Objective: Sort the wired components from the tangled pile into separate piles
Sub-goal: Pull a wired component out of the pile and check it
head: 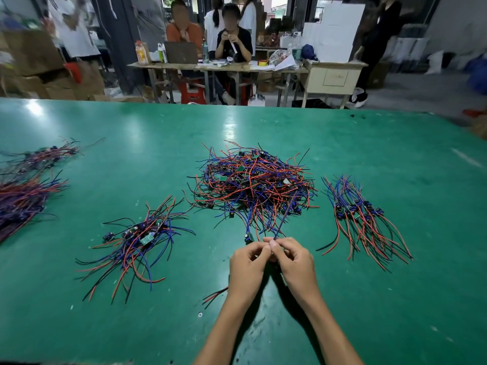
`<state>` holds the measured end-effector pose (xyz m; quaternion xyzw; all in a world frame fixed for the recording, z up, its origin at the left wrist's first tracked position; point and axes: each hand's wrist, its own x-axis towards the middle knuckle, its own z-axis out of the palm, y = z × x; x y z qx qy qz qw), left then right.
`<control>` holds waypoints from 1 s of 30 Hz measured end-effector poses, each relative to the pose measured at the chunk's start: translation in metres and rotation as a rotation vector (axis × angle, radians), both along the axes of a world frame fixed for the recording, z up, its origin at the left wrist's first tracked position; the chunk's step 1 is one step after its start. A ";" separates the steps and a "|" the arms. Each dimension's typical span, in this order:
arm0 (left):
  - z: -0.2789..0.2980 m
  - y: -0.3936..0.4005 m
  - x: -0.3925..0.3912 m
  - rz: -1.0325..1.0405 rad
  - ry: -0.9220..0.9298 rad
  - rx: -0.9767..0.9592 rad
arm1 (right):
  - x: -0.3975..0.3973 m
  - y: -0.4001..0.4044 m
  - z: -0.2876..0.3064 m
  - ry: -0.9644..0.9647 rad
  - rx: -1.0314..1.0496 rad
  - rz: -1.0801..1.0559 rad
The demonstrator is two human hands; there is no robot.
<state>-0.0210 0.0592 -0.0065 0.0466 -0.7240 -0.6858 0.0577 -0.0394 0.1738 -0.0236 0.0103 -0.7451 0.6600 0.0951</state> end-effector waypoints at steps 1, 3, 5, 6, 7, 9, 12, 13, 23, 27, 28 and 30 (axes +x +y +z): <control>0.000 0.000 0.000 0.004 0.002 0.003 | 0.000 0.000 0.000 0.008 0.000 -0.009; 0.000 0.000 0.001 0.006 0.010 0.009 | 0.001 0.000 0.001 0.015 0.003 -0.025; 0.000 0.002 0.003 0.012 0.027 -0.009 | 0.002 0.000 0.002 0.010 -0.008 -0.030; -0.001 0.003 0.004 0.019 0.041 -0.030 | 0.002 0.000 0.003 0.006 -0.026 -0.034; -0.001 0.004 0.005 0.024 0.056 -0.049 | 0.003 -0.001 0.004 0.002 -0.059 -0.043; -0.002 0.005 0.007 0.007 0.082 -0.061 | 0.003 0.000 0.007 -0.020 -0.175 -0.074; 0.000 0.005 0.009 -0.037 0.092 -0.083 | 0.003 0.003 0.009 -0.064 -0.287 -0.125; 0.000 0.005 0.010 -0.049 0.091 -0.081 | 0.002 0.005 0.009 -0.070 -0.294 -0.137; 0.001 0.005 0.013 -0.081 0.087 -0.053 | -0.029 0.011 0.028 -0.193 -0.592 -0.191; -0.002 0.004 0.013 -0.085 0.078 -0.100 | -0.041 0.015 0.034 -0.242 -0.712 -0.296; -0.003 0.004 0.013 -0.082 0.078 -0.131 | -0.042 0.016 0.034 -0.238 -0.745 -0.310; -0.007 0.003 0.012 -0.048 0.093 -0.254 | -0.036 0.015 0.031 -0.182 -0.691 -0.284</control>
